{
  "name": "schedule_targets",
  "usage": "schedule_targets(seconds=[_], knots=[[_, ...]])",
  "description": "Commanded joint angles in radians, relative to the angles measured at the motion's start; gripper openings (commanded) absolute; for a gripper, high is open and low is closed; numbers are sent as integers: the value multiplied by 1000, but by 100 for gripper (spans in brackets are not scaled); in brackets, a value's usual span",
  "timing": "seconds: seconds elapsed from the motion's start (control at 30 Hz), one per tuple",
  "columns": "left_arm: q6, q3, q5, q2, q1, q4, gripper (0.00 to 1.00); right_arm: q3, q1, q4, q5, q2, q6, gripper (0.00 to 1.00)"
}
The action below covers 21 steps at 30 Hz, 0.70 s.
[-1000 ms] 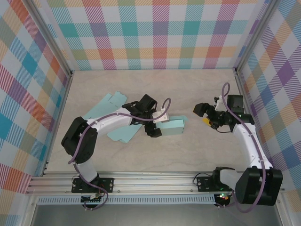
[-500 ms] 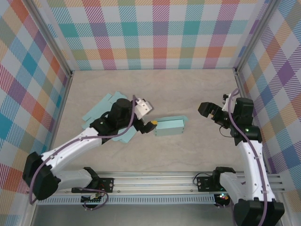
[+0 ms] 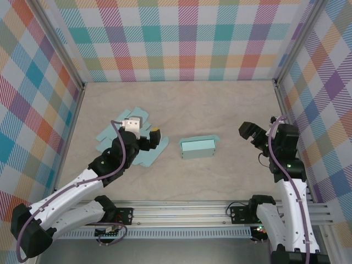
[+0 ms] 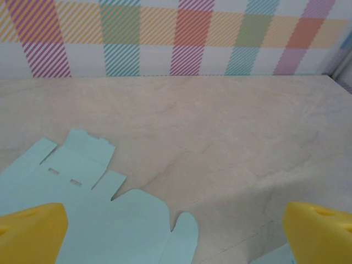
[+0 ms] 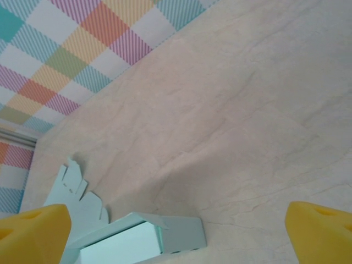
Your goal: Fold the paper box
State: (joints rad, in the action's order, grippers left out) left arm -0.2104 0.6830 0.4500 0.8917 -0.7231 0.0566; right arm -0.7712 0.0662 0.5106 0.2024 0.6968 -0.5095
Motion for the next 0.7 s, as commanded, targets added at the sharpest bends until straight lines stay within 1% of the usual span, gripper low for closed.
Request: schedule_targets(seconds=[0.0,0.07,0.17,0.23,0.4,0.5,0.57,0.67], knots=[[-180,-5,23,8,11,38,100,-11,2,-1,-7,-4,76,100],[-232,-25,-12,25,10,39,100,-12,2,13,46,10,128,100],[-262,-61,-86,46,7,-9,100,-10,-1,31,115,33,162,90],[-273,-88,-140,67,3,-55,99,-8,-7,44,129,52,174,81],[-257,-105,-229,148,-30,-141,83,-3,-49,53,143,97,202,68],[-243,-98,-249,210,-65,-185,74,-2,-100,51,118,123,214,62],[-218,-78,-254,252,-87,-196,66,-5,-149,57,69,144,222,60],[-172,-32,-249,308,-118,-193,61,-17,-235,66,-39,183,238,58]])
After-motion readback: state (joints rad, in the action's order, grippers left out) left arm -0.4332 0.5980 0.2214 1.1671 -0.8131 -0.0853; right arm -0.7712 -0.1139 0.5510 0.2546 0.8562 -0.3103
